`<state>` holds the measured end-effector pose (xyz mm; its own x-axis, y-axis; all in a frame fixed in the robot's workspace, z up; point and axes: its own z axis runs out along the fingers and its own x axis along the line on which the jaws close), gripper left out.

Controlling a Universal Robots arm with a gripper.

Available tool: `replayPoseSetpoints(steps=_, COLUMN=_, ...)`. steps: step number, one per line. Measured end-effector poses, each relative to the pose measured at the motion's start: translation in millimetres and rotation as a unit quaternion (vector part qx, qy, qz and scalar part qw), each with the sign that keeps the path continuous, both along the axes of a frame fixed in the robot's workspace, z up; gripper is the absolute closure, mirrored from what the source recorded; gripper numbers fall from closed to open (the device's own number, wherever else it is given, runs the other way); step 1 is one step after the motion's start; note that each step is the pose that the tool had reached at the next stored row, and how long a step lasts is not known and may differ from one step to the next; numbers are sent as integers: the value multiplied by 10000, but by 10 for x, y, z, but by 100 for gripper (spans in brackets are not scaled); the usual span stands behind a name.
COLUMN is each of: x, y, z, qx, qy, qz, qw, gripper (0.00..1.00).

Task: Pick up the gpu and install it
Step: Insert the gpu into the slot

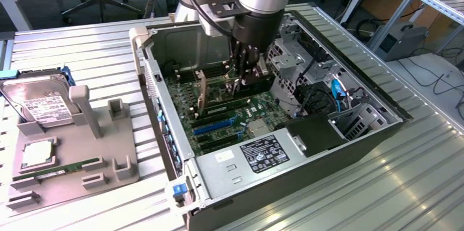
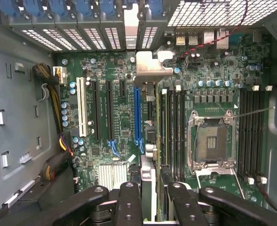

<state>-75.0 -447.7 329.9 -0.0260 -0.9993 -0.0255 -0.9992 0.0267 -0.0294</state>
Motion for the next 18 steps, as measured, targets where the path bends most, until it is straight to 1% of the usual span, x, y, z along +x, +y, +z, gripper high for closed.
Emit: replayPoseSetpoints(steps=18, x=-32, y=-3, z=-29, qx=0, qy=0, qz=0, qw=10000, gripper=73)
